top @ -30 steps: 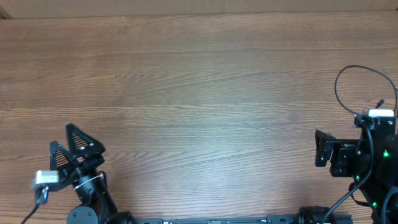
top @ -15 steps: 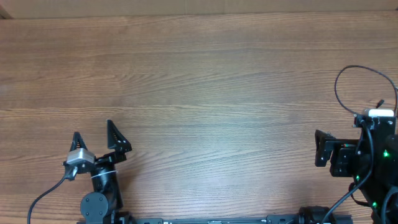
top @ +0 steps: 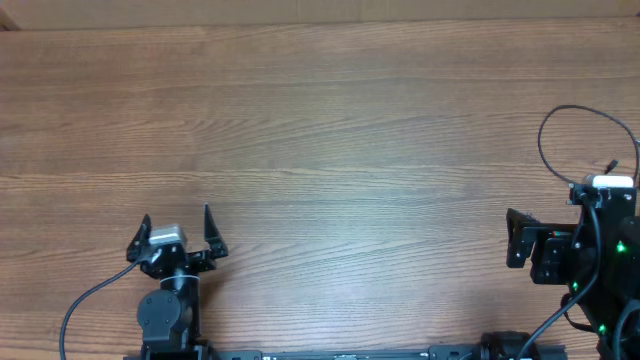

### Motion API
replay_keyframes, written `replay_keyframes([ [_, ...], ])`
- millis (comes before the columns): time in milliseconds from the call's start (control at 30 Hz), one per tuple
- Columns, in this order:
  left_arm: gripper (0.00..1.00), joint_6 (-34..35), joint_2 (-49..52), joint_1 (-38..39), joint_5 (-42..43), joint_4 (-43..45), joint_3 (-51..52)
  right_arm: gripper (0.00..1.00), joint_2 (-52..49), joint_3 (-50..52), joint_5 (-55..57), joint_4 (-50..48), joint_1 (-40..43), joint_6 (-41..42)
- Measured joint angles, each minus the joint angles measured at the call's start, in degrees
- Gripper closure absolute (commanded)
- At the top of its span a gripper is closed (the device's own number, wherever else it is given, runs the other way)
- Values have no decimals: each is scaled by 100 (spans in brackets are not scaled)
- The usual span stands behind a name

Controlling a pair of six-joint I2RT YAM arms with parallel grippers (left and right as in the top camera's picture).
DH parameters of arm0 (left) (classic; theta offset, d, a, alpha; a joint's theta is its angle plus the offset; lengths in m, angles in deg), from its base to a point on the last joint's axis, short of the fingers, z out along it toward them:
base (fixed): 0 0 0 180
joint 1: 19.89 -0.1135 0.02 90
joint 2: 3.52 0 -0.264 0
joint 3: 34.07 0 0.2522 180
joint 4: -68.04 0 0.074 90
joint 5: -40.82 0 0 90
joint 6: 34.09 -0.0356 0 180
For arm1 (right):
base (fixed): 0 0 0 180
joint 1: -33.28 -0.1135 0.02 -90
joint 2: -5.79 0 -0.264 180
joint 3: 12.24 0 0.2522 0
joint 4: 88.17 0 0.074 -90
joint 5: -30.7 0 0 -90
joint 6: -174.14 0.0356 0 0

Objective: Untangle cables

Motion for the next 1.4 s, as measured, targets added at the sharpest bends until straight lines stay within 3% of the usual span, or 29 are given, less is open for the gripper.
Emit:
replay_keyframes([
  [400, 0, -409, 2, 0, 297, -37, 0, 0, 0, 0, 0, -2, 0, -2],
  [1400, 1, -557, 2, 0, 293, -35, 0, 0, 0, 0, 0, -2, 0, 0],
])
